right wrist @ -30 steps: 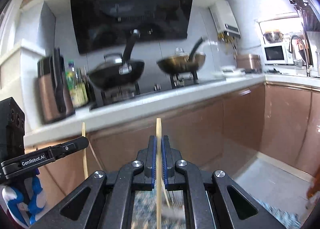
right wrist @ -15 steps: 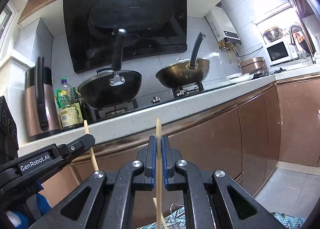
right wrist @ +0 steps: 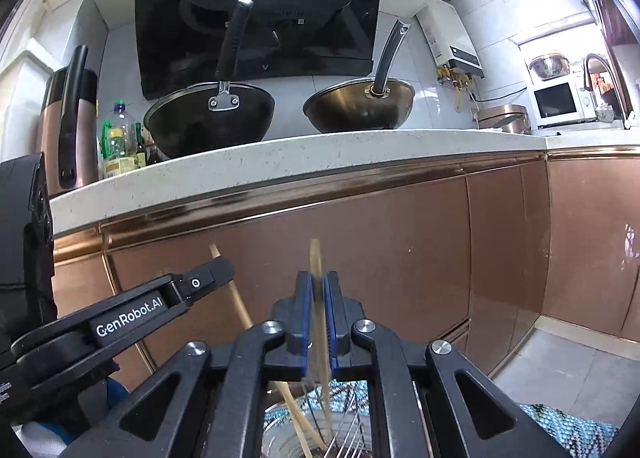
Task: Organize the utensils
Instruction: 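Carry both chopsticks upright into the holder and open both tools, then withdraw both open tools from the holder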
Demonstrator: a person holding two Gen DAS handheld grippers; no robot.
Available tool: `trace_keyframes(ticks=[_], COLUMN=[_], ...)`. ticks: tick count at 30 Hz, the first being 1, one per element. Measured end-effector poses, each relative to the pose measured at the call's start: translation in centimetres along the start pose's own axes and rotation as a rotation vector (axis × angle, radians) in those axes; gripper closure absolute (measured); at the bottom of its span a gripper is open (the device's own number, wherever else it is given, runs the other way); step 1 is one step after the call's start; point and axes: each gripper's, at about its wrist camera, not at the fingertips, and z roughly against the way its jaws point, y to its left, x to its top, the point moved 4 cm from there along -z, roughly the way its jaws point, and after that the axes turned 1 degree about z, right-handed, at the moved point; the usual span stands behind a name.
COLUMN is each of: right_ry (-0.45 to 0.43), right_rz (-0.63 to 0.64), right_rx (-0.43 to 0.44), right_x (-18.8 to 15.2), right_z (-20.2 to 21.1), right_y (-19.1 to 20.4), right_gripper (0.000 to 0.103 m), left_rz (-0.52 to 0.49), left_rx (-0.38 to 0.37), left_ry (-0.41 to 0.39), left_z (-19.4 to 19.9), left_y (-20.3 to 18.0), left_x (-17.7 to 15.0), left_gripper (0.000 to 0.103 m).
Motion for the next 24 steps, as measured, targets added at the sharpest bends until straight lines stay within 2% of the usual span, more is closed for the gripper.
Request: trace_keyframes(ticks=[3, 12, 19, 24], right_ry=[0.007, -0.003, 0.01, 0.062], right_rz=[0.012, 0.029, 0.022, -0.002], right_rx=[-0.012, -0.061, -0.097, -0.121], right_x=[0.2, 3.3, 5.7, 5.7], right_z=[0.8, 5.8, 10.5, 12.8], right_y=[0.4, 1.6, 3.0, 3.8], right_gripper=[0.087, 0.078, 0.074, 0.073], left_rz=[0.008, 0.05, 0.056, 0.026], left_rx=[-0.001, 0.007, 0.016, 0.044], left_ry=[0.002, -0.005, 0.042, 0.058], left_z=[1.3, 7.8, 12.7, 16.3], left_y=[0.4, 0.9, 0.9, 0.8], left_x=[0.2, 1.7, 1.7, 1.6], left_gripper=[0.077, 0.073, 0.073, 0.064])
